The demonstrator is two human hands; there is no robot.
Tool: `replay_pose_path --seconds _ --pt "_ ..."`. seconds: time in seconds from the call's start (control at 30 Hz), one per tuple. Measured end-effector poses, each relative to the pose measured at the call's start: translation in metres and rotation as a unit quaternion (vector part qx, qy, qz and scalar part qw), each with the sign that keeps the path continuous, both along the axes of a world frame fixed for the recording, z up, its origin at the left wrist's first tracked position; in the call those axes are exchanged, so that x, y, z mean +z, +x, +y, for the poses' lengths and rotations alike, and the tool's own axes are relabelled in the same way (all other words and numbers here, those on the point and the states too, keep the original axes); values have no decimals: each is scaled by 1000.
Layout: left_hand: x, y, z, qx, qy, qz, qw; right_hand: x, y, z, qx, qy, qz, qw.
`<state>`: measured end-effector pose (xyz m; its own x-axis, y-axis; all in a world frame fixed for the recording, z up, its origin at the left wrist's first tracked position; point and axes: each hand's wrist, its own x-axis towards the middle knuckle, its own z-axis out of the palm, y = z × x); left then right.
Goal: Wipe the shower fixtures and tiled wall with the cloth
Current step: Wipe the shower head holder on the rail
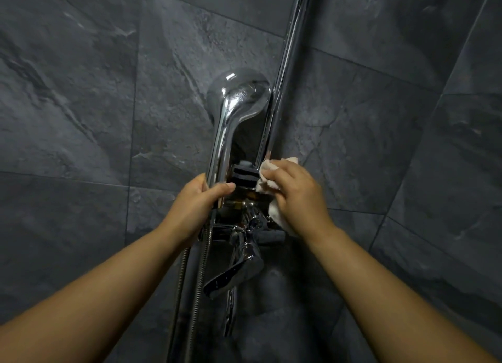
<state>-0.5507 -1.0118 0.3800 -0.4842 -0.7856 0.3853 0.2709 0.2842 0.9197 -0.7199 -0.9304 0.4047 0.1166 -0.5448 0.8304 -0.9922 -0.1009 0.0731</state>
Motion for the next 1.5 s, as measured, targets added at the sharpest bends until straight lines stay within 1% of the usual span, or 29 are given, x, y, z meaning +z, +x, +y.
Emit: replay_pose_path --seconds 0.13,0.27,0.33,0.43,0.5,0.6,0.7,0.77,0.87,0.93,1.03,1.1,1.13,1.2,1.27,1.33,1.4,1.47,1.5 --pt "-1 1 -2 3 4 -14 1000 6 -9 18 2 9 92 996" --pt "-3 1 -6 -1 2 -16 1000 17 -4 21 33 -1 108 994" --pt "-4 -1 -7 0 0 -12 1000 20 6 7 49 -4 140 989" --pt "-3 -3 -7 11 -2 -15 1000 15 9 -10 31 17 190 981" --pt "-3 -3 -5 15 -3 -14 1000 8 -2 -6 43 11 167 985" --pt "-5 -1 -7 12 -5 -10 1000 5 -17 10 52 6 96 994" --pt "-5 2 -6 5 -8 -10 1000 11 -31 25 -7 32 1 999" --pt "-7 4 -4 4 -5 -6 1000 15 -34 33 -34 25 -48 998" --pt "-8 6 -1 -7 1 -6 1000 16 -14 25 0 -21 -54 998" --pt "-6 6 2 -17 2 -1 1000 13 4 13 19 -8 -51 998" --pt "-4 8 5 -7 7 -2 1000 3 0 7 10 29 -50 998" --pt "-6 11 9 5 1 -7 1000 1 -17 15 -17 18 -95 995" --pt "-8 14 11 16 -8 -8 1000 1 -24 21 -33 9 -148 988" --pt "-12 16 12 40 -32 0 999 4 -33 32 -45 -13 -266 963" --pt "-10 19 19 33 -47 31 998 9 -26 39 -16 -38 -360 932" --pt "-2 20 28 -6 -43 48 998 18 -7 43 43 -25 -435 899" --pt "10 18 37 -63 -45 46 996 25 14 45 122 19 -493 861" --pt "21 11 49 -130 -42 40 990 27 27 49 209 74 -554 802" --pt "25 5 56 -162 -31 36 986 26 29 53 243 101 -569 779"
